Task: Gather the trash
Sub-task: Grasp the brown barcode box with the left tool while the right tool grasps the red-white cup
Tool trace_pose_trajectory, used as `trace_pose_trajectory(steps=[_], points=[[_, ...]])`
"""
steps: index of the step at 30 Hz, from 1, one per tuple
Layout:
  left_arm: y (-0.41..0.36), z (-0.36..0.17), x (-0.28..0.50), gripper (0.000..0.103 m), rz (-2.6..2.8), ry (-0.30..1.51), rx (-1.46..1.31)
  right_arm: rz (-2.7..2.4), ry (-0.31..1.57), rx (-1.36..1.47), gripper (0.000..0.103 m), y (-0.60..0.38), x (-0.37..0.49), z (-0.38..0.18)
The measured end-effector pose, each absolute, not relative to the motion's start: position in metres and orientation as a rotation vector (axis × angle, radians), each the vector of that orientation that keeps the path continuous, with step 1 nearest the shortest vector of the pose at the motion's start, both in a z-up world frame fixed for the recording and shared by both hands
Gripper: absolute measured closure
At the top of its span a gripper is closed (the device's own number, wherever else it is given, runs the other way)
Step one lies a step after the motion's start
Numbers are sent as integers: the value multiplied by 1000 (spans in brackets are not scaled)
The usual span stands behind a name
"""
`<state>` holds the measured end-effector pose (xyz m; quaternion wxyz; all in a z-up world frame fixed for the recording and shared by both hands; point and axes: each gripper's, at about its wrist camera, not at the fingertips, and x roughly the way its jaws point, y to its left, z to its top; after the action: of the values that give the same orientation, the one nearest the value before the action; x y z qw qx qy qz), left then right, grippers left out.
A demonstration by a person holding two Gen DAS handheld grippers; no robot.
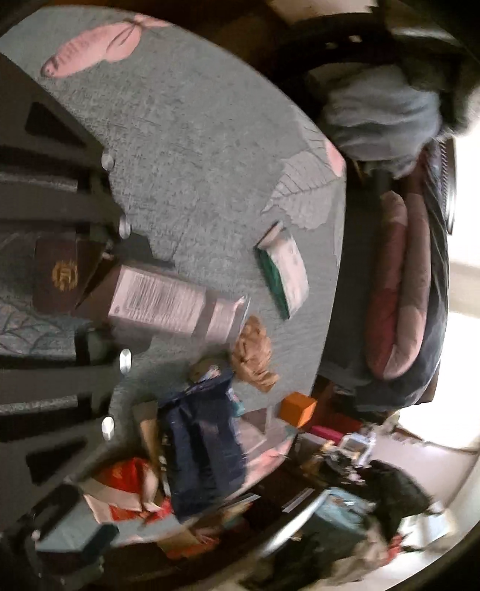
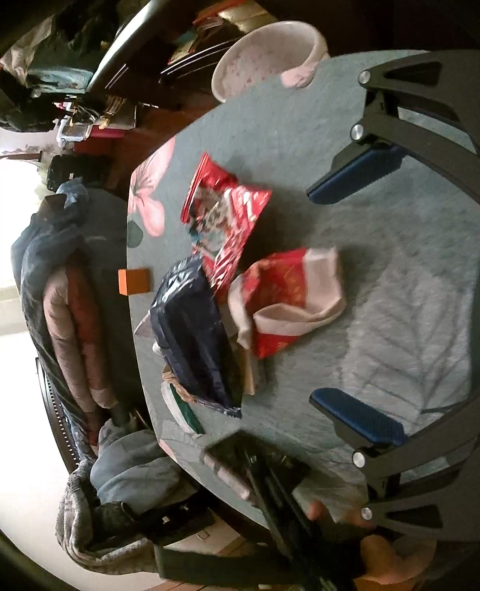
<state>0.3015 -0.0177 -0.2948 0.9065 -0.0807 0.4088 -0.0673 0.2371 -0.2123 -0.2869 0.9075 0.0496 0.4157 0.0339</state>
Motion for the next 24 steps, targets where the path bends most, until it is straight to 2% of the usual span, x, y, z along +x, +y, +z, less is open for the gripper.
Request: trace_pose_trajectory(steps=[2, 4, 5, 7, 11, 13, 18, 24], points=[[-9, -292, 300, 83, -127, 821, -194, 69, 851, 87, 7, -207, 246, -287], [-2, -287, 297, 83, -106, 793, -198, 73, 864, 73, 21, -202, 256, -288], [1, -284, 297, 83, -99, 783, -199, 74, 875, 69, 25, -201, 260, -290], [6, -278, 293, 83, -87, 766, -202, 70, 908, 61, 41, -197, 269, -293], [11, -267, 287, 83, -62, 742, -179, 86, 906, 53, 52, -194, 270, -293], [10, -260, 280, 83, -61, 732, -168, 104, 890, 55, 63, -194, 264, -287], [-10, -240, 266, 83, -125, 709, -156, 140, 867, 82, 67, -205, 239, -274], [-76, -213, 248, 83, -286, 680, -87, 93, 800, 130, 67, -248, 197, -251]])
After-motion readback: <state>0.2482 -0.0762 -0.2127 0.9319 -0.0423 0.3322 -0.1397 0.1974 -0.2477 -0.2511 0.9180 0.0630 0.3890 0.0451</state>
